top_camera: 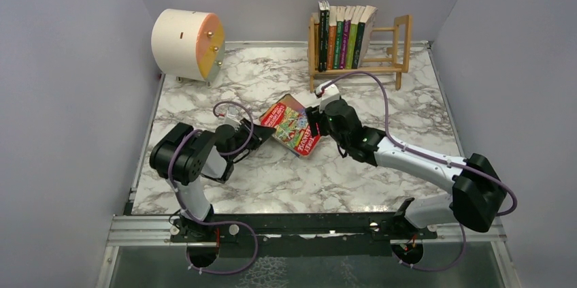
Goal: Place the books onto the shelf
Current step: Pick up the book from the center of the board.
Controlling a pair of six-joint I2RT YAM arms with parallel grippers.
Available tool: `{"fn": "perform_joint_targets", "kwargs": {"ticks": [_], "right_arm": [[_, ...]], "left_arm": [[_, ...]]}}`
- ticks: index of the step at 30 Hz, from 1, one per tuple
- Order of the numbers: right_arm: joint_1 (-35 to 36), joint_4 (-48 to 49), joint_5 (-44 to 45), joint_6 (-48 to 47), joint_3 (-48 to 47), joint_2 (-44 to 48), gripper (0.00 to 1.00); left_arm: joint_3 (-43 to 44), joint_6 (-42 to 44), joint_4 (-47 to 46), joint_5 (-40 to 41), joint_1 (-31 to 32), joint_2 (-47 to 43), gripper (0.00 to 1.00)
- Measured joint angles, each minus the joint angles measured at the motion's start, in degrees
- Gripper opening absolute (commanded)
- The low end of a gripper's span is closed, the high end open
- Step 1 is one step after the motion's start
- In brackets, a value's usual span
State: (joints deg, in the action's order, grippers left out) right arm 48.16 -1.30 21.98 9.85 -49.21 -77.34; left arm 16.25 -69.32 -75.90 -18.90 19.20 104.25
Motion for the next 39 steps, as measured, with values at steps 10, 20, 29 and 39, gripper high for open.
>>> {"fn": "perform_joint_targets", "kwargs": {"ticks": [10, 20, 29, 39], "right_arm": [[0.0, 4.7, -0.5, -3.3, 8.2, 9.6, 0.64], [0.0, 12.9, -8.4, -13.5, 14.3, 21.6, 0.64], [0.9, 13.0, -13.9, -17.6, 13.9, 18.8, 0.64], [6.2, 10.9, -11.2, -21.2, 6.3, 9.6, 0.64]], "left_arm": [[10.6, 2.0, 26.9, -4.5, -3.3, -20.9, 0.00], [20.6, -0.7, 40.9, -11.8, -7.1, -21.2, 0.00], [29.4, -1.4, 53.4, -14.8, -7.4, -20.3, 0.00], [45.6, 3.8, 78.4, -9.8, -7.9, -18.0, 0.00]]}}
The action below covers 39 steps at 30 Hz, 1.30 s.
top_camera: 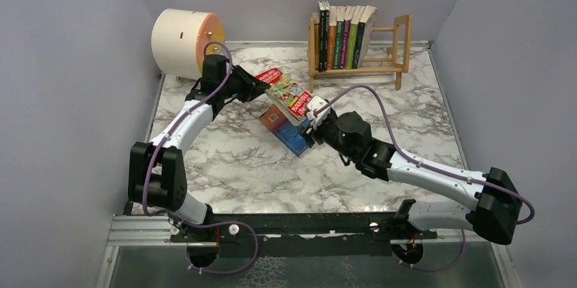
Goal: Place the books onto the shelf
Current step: Pick up the book from the center of the board.
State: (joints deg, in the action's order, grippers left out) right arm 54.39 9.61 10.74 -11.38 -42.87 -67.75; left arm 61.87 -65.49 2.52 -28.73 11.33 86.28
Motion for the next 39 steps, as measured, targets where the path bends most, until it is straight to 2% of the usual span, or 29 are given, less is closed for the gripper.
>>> {"fn": "perform_joint_targets", "kwargs": {"ticks": [9, 13, 33, 39], "right_arm": [[1.6, -0.6, 3.9, -4.1, -8.6, -6.9, 0.64], [3.0, -1.6, 5.8, -5.4, -11.6, -11.6, 0.64], [4.5, -6.7, 12.9, -6.4, -24.3, -29.8, 0.66], [4.5, -7.0, 18.9, -6.5, -24.6, -31.9, 0.58]], "left_arm": [[7.5, 1.7, 15.8, 3.7, -0.1, 5.7, 0.00], [9.7, 1.8, 19.9, 4.9, -0.1, 6.3, 0.00], [15.5, 1.8, 25.7, 5.9, 0.5, 8.6, 0.00], [15.5, 1.8, 26.2, 5.9, 0.5, 8.6, 0.00]]}}
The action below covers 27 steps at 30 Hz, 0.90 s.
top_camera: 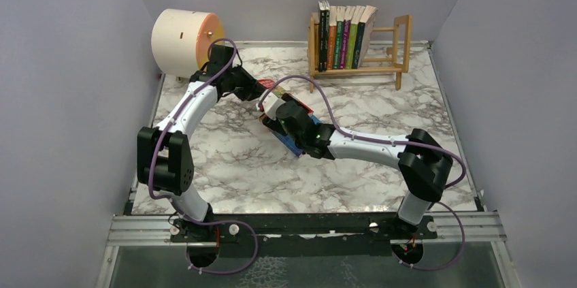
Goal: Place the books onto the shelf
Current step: Pick up the book from the center of the board.
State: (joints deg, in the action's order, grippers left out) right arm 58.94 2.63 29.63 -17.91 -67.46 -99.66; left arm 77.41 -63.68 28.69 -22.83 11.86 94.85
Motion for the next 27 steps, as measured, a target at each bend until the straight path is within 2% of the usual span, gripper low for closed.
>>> {"fn": "perform_joint_targets", "kwargs": {"ticks": [5, 9, 11, 12, 15, 20, 27], "right_arm": [[0.0, 1.2, 3.5, -0.5, 0.3, 0.0, 0.32], [0.0, 1.7, 4.2, -0.6, 0.6, 0.0, 0.02], [0.0, 1.6, 4.2, -0.7, 0.8, 0.0, 0.01], [0.0, 1.6, 4.3, -0.8, 0.8, 0.0, 0.01], [0.0, 1.6, 4.3, -0.8, 0.8, 0.0, 0.01], [-0.2, -0.6, 4.5, 0.0, 0.5, 0.0, 0.01], [-1.7, -10.1, 4.2, 4.4, -4.1, 0.0, 0.01]], "left_arm": [[0.0, 0.0, 0.0, 0.0, 0.0, 0.0, 0.00], [0.0, 0.0, 0.0, 0.0, 0.0, 0.0, 0.00], [0.0, 0.0, -0.1, 0.0, 0.0, 0.0, 0.00], [0.0, 0.0, -0.1, 0.1, 0.0, 0.0, 0.04], [0.0, 0.2, -0.1, 0.3, 0.0, 0.0, 0.30], [0.0, 1.4, -1.1, 2.9, -0.5, -0.6, 0.58], [0.0, 3.5, -4.4, 10.8, -1.2, -5.2, 0.60]]}}
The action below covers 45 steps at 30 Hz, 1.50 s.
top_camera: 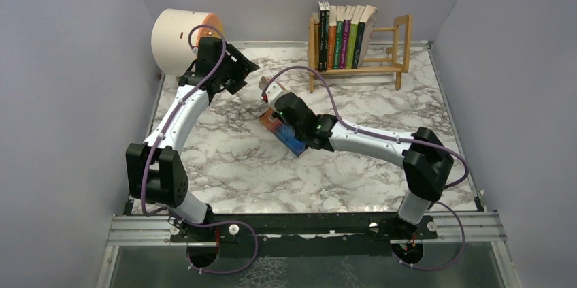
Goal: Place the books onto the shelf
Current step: Pick up the book from the center of the board.
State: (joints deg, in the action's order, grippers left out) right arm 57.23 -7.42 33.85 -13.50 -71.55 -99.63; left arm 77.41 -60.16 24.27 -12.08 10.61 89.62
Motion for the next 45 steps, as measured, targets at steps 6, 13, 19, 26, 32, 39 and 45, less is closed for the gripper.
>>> {"fn": "perform_joint_targets", "kwargs": {"ticks": [6, 13, 19, 26, 32, 39, 45], "right_arm": [[-0.9, -9.5, -1.2, 2.3, -9.3, 0.0, 0.01], [-1.0, -17.1, -1.9, 3.8, -20.0, -1.3, 0.01], [-1.0, -21.6, -3.3, 5.0, -22.9, -3.9, 0.01], [-1.0, -23.1, -4.0, 6.2, -23.4, -5.4, 0.01], [-1.0, -21.7, -5.7, 6.3, -21.7, -5.1, 0.01], [-1.0, -19.7, -6.4, 6.3, -21.1, -5.0, 0.01], [-1.0, -15.8, -5.9, 6.2, -18.2, -3.6, 0.01]], "left_arm": [[-1.5, 3.0, -3.3, 3.9, 0.0, -4.0, 0.60], [-4.9, 4.1, -4.9, 7.0, 1.8, -6.6, 0.60], [-5.2, 3.9, -5.4, 9.5, 3.3, -8.5, 0.60], [-5.1, 2.9, -6.6, 11.5, 3.8, -11.8, 0.60], [-5.2, 1.9, -7.0, 11.6, 5.0, -11.7, 0.60], [-5.2, 1.4, -7.1, 11.6, 6.8, -11.0, 0.60], [-6.2, 1.3, -7.1, 11.5, 7.2, -10.8, 0.61]]}}
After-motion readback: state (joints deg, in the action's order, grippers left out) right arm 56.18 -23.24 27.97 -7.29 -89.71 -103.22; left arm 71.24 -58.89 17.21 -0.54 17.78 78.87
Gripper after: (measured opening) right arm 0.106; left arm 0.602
